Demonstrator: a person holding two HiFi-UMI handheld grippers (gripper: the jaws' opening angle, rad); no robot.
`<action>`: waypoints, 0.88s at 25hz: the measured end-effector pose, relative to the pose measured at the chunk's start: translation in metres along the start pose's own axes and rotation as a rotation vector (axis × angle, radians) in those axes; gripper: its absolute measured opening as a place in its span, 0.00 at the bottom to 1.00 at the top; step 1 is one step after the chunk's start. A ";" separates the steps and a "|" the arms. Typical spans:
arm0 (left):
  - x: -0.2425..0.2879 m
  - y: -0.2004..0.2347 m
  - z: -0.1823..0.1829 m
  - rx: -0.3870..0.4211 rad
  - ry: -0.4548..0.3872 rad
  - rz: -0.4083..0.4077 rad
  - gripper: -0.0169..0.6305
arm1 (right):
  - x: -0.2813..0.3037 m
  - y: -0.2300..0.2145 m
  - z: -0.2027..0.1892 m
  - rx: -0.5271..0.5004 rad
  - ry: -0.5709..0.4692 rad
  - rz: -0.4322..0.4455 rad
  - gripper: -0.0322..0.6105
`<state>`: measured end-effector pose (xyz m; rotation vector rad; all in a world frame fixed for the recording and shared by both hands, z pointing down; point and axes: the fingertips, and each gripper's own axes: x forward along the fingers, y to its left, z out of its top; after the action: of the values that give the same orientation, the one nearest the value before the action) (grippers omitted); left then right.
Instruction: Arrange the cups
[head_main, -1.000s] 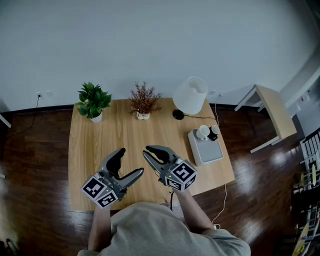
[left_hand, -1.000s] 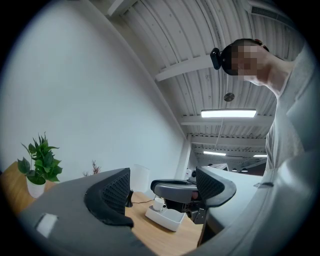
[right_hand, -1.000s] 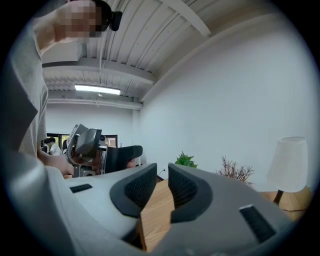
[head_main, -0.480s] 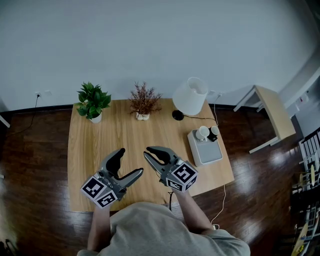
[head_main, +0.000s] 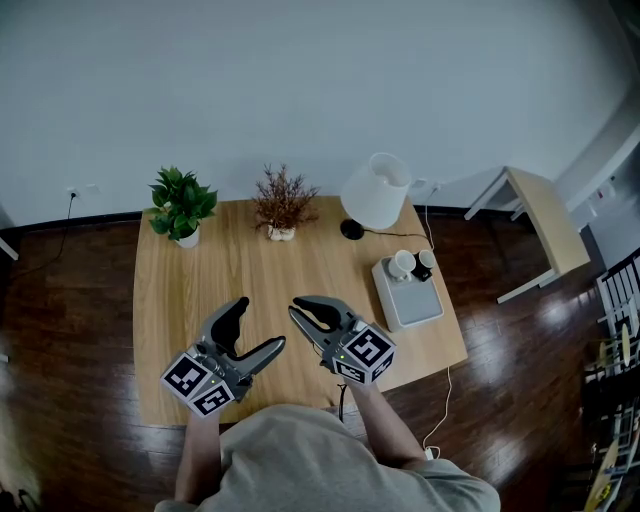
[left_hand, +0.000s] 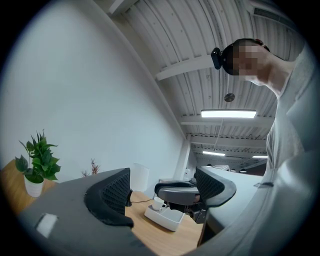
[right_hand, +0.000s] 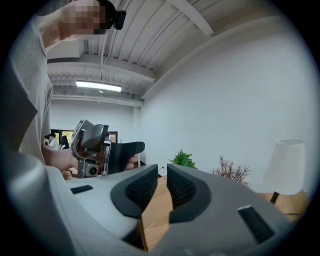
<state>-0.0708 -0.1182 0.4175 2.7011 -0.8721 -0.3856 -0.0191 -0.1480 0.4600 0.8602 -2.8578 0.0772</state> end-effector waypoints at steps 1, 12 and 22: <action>0.000 0.000 0.000 -0.001 0.001 0.000 0.66 | 0.000 0.000 -0.002 -0.002 0.007 -0.001 0.14; 0.004 -0.003 -0.004 -0.003 0.011 -0.013 0.66 | -0.001 0.006 -0.005 -0.021 0.018 0.008 0.14; 0.002 -0.002 -0.004 -0.005 0.013 -0.017 0.66 | 0.000 0.009 -0.006 -0.019 0.025 0.010 0.14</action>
<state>-0.0669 -0.1167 0.4196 2.7054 -0.8435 -0.3726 -0.0237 -0.1399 0.4661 0.8354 -2.8349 0.0618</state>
